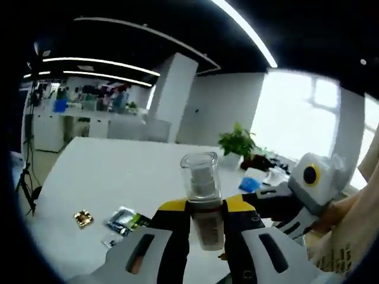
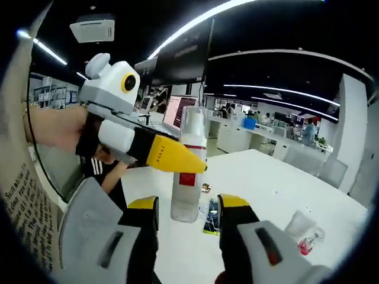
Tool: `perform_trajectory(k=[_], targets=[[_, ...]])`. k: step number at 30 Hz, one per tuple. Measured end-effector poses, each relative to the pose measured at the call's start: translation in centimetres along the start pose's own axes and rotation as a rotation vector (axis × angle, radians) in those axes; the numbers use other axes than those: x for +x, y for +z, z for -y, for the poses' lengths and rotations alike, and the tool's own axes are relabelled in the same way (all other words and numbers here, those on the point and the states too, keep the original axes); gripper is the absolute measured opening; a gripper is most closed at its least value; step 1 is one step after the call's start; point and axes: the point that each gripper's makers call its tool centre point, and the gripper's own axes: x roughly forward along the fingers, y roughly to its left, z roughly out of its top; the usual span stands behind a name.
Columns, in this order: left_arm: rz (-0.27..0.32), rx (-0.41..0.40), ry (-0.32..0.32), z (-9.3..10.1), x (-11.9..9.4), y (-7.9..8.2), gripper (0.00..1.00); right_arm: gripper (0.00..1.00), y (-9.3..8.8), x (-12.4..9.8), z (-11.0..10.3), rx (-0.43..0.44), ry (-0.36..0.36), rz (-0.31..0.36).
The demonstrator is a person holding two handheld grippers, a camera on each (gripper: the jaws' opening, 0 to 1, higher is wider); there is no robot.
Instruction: Arrange the skincare products in the storage area until every visible bottle or jar stands upright without overlapping.
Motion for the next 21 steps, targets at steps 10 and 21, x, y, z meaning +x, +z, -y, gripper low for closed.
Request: perform_trajectory(k=[10,21], targets=[[-0.159,0.221,-0.182,1.6,0.5,-2.0,0.17,0.43,6.5,-1.7,0.7,0.137,0.153,0.174],[-0.144,0.293,-0.326,4.4,0.9,-1.9,0.17,0.23,7.5,-0.8,-0.2,0.115,0.248,0.187]])
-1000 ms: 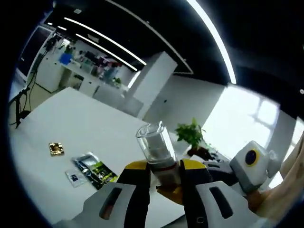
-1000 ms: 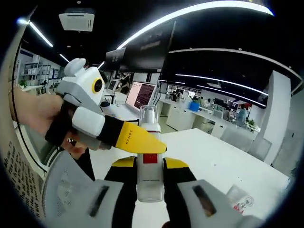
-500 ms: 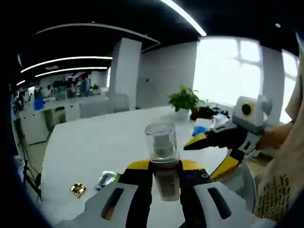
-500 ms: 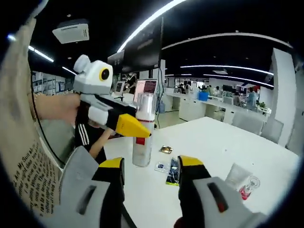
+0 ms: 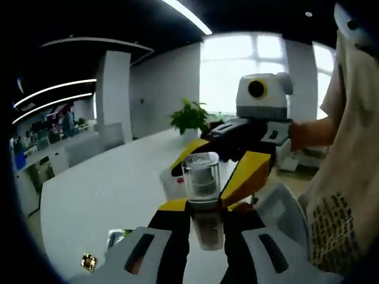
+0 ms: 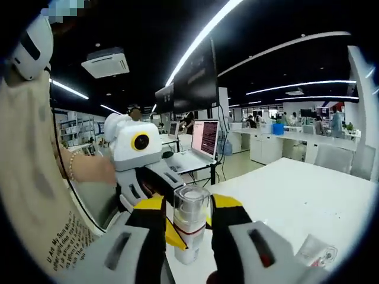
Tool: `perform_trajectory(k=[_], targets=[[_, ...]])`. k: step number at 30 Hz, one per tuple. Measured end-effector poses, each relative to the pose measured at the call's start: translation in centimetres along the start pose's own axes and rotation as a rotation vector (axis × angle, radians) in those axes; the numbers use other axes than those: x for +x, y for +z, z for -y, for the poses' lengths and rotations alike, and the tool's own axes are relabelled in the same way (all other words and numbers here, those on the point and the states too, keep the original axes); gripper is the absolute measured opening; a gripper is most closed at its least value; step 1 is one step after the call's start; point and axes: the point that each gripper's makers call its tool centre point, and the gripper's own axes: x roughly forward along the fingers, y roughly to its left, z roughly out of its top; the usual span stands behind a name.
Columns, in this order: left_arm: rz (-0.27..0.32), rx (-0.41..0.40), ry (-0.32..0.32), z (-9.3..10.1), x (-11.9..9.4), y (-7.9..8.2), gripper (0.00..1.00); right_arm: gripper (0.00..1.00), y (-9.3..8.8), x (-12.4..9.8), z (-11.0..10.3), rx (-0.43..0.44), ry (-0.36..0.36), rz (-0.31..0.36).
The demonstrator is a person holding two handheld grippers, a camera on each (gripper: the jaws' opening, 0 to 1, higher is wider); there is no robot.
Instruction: Arrange the skincare products in the storage area until every visible bottle or jar stands upright without overlapping.
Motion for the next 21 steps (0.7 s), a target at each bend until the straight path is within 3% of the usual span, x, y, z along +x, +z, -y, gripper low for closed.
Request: perform_trajectory(k=[7,21], targets=[[-0.005,-0.001,-0.064,0.2,0.5,0.0,0.17,0.21,-0.1,-0.4,0.3,0.004,-0.002,0.014],[-0.039,0.022,-0.102,-0.5,2.6,-0.9,0.18,0.21,-0.8,-0.9,1.8,-0.038,-0.040,-0.010]])
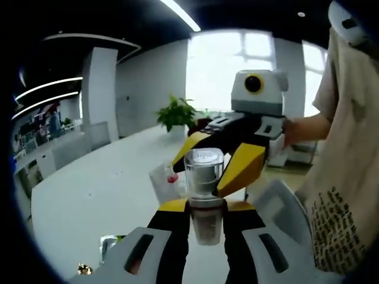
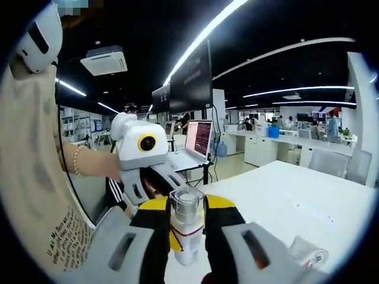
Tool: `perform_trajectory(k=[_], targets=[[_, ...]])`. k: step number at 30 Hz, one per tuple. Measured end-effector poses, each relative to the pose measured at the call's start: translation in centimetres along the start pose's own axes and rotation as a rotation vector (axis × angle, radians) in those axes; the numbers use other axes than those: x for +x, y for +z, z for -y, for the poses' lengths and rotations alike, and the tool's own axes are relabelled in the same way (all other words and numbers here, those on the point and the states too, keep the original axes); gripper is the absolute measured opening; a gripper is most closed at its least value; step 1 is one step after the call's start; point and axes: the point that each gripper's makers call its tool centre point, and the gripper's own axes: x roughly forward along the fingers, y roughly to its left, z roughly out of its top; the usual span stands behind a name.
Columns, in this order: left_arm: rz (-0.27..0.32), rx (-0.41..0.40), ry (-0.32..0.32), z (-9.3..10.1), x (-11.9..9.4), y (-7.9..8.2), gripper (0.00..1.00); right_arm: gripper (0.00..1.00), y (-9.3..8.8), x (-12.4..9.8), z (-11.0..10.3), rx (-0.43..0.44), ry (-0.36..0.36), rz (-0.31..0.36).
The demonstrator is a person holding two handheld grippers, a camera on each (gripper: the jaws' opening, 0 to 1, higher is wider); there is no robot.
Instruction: Arrange the skincare products in the storage area until every visible bottle or jar stands upright without overlapping.
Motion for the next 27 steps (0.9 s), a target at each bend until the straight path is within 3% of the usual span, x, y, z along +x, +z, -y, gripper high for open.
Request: perform_trajectory(k=[5,9,14,27], targets=[[-0.064,0.027,0.012,-0.6,0.7,-1.6,0.18,0.21,-0.2,0.1,0.7,-0.026,-0.017,-0.016],[-0.072,0.026,0.018,-1.1,1.4,-2.2,0.17,0.21,-1.2,0.4,1.0,-0.053,-0.025,-0.052],[-0.141,0.039,0.027,-1.7,2.6,-4.4,0.17,0.21,-3.7,0.7,1.5,-0.097,-0.049,-0.129],[-0.274,0.039,0.006,-2.7,5.8,-10.7,0.17,0.21,-10.6,1.4,2.7,-0.103,-0.123,-0.275]])
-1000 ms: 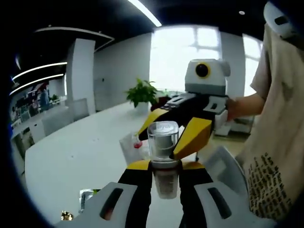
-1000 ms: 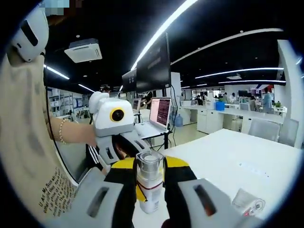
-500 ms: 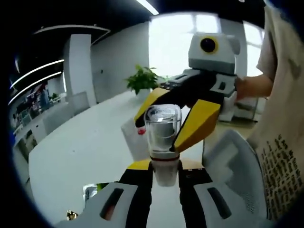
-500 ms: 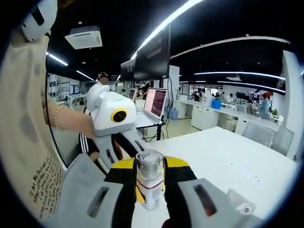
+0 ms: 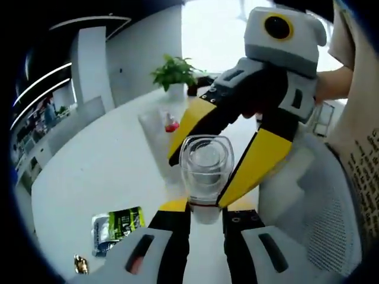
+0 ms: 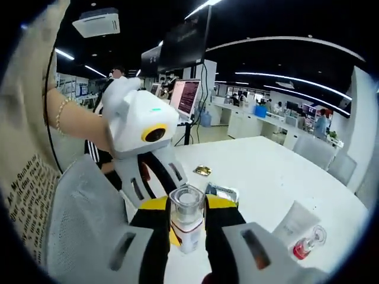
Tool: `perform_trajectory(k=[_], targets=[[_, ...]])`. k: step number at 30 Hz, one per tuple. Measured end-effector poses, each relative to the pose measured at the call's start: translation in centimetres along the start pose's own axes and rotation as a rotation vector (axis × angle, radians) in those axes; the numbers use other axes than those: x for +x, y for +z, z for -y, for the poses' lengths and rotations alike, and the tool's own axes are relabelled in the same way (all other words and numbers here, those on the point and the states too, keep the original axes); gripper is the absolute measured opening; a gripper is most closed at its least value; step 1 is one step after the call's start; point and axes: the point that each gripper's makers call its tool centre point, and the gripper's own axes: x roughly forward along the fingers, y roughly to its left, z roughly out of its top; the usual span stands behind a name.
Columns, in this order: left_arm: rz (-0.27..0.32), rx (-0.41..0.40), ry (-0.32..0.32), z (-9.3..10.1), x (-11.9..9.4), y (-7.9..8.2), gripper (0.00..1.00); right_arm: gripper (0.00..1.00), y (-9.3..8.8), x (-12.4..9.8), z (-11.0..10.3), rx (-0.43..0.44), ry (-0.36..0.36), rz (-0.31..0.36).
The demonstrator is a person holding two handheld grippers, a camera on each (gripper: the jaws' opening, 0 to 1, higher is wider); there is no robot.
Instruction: Arrange the skincare products in the storage area until every visible bottle or jar stands upright without overlapping.
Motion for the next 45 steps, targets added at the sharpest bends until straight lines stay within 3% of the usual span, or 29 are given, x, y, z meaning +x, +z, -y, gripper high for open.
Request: perform_trajectory(k=[10,20,21,30,45], targets=[[-0.089,-0.018,-0.011,0.1,3.1,-4.1,0.17,0.21,-4.9,1.7,-0.2,0.044,-0.040,-0.095],[-0.128,-0.013,-0.011,0.2,4.6,-6.4,0.17,0.21,-7.5,2.5,-0.5,0.047,-0.043,-0.145],[-0.105,-0.018,-0.005,0.1,4.6,-6.1,0.17,0.21,-7.3,2.4,-0.5,0.046,-0.047,-0.135],[-0.118,-0.007,0.001,-0.1,4.6,-6.1,0.17,0.21,-7.3,2.2,-0.3,0.034,-0.051,-0.139],[-0.159,0.065,-0.081,0.4,5.9,-5.2,0.17,0.22,-8.3,0.5,1.2,0.185,-0.156,-0.106]])
